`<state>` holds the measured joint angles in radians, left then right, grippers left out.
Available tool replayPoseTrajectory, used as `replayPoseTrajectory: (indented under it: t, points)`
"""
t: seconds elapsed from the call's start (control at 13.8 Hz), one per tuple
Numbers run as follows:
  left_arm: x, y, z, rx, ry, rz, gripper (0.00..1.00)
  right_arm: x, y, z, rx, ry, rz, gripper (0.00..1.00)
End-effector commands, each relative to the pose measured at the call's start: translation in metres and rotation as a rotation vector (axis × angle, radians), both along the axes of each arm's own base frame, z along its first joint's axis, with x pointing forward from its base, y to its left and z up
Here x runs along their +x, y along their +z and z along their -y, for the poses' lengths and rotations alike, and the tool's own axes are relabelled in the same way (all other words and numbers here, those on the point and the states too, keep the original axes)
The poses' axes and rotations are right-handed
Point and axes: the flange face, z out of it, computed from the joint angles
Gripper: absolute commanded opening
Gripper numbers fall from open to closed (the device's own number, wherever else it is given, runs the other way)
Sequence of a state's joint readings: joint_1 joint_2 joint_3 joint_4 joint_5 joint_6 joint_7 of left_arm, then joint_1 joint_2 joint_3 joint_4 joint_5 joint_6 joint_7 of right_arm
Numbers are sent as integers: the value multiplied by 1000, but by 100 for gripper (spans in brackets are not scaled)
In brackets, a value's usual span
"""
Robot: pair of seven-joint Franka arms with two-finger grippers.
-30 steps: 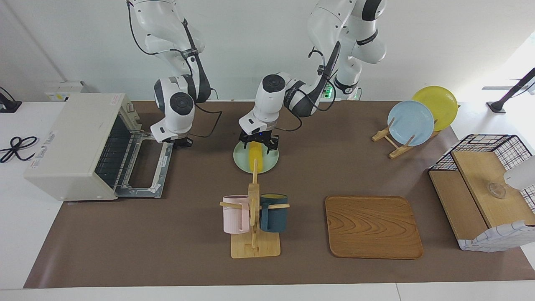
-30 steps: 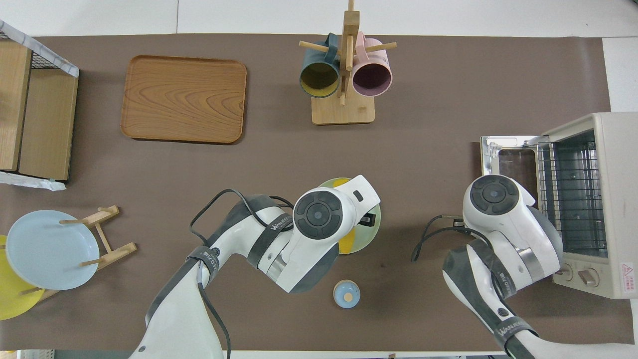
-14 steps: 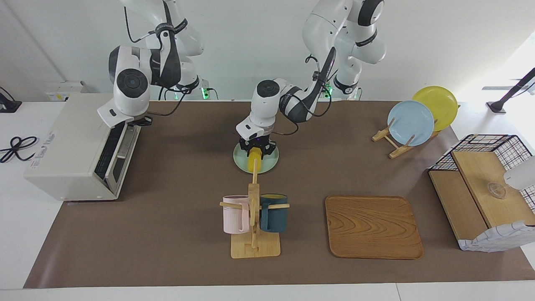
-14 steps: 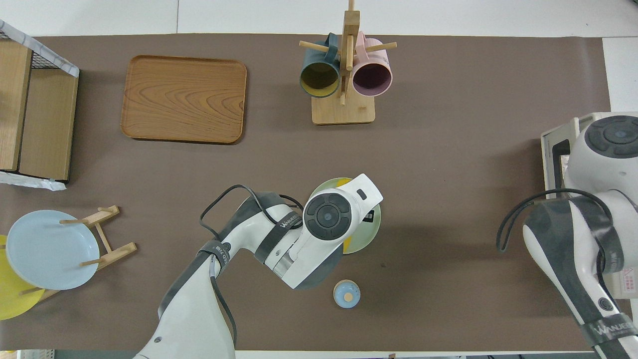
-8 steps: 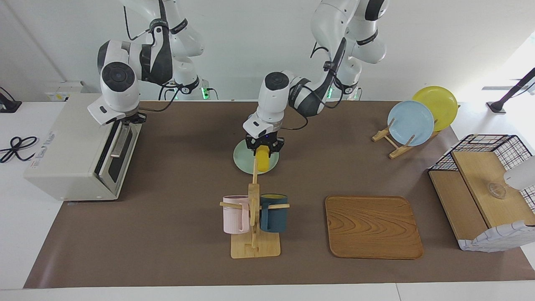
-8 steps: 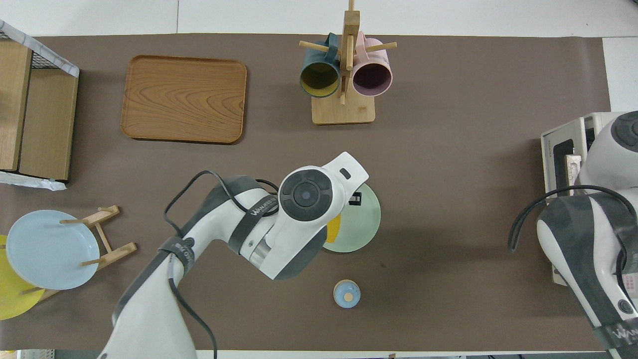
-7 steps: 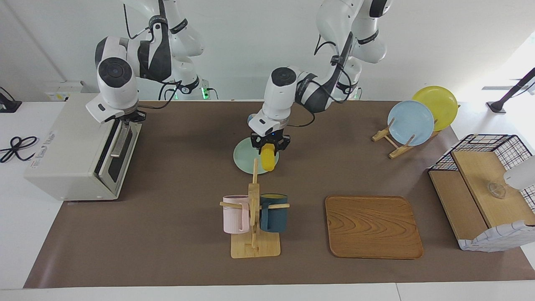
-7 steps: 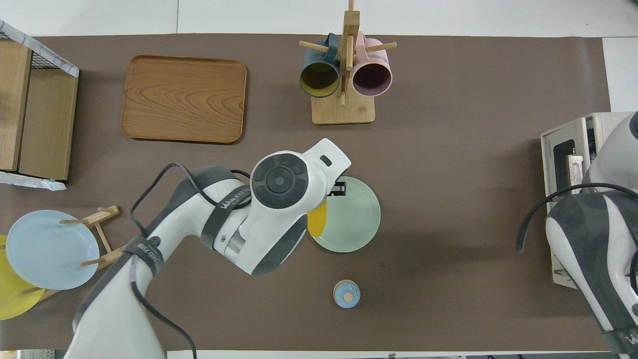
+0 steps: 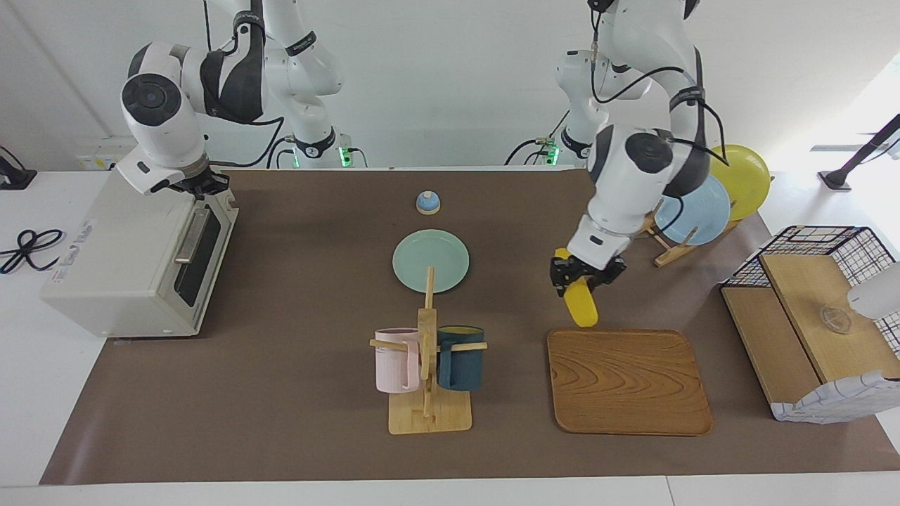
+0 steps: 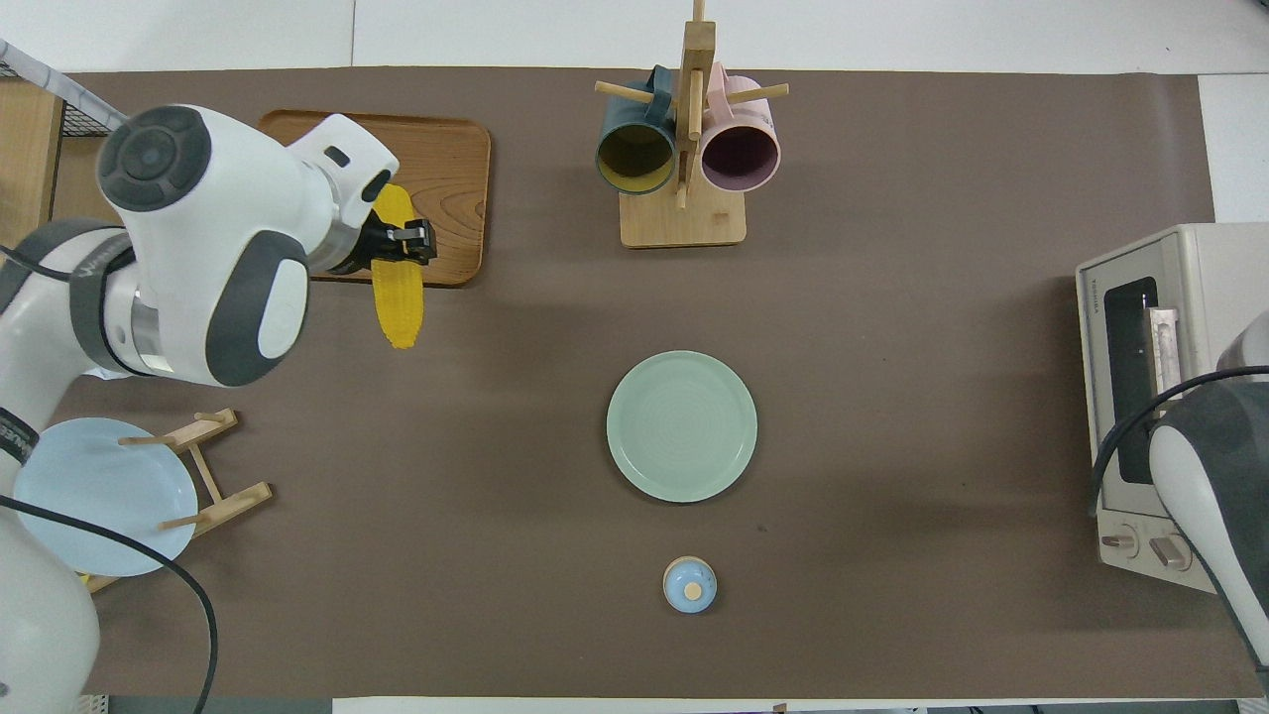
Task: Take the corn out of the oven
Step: 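Lift the corn and carry it to the wooden tray with the left gripper, then lower the corn onto the wooden tray and open the left gripper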
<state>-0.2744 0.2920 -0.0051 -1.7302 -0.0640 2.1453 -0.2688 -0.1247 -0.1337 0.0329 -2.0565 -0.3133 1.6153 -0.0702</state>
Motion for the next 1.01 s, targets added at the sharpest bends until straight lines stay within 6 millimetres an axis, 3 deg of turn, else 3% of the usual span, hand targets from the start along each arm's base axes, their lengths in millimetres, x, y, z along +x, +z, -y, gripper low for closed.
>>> replayPoseTrajectory:
  t: [0.0,0.14,0.22,0.29,0.43,0.65,0.72,0.87,0.94]
  points:
    - [70,-31,-23,-4,22,-3,0,7,31,-11,98,-12,69,15]
    - [112,-51,-52,-13,56,27,0,14,60,-19,141,-22,107,46]
    - [123,-60,-63,-14,44,43,0,18,71,-24,178,-32,111,79]
    - [128,-67,-71,-14,34,52,0,19,83,-29,217,-43,118,100]
    - [134,-81,-80,-18,38,80,0,23,86,-38,259,-47,114,100]
    - [137,-101,-79,-16,38,87,0,39,106,-45,281,-39,153,100]
    - [137,-101,-78,-15,29,87,0,43,110,-47,276,-34,146,100]
    - [137,-103,-81,-5,2,89,0,54,113,-74,270,21,134,100]
    - [136,-104,-82,-1,-19,88,0,59,113,-72,258,20,129,100]
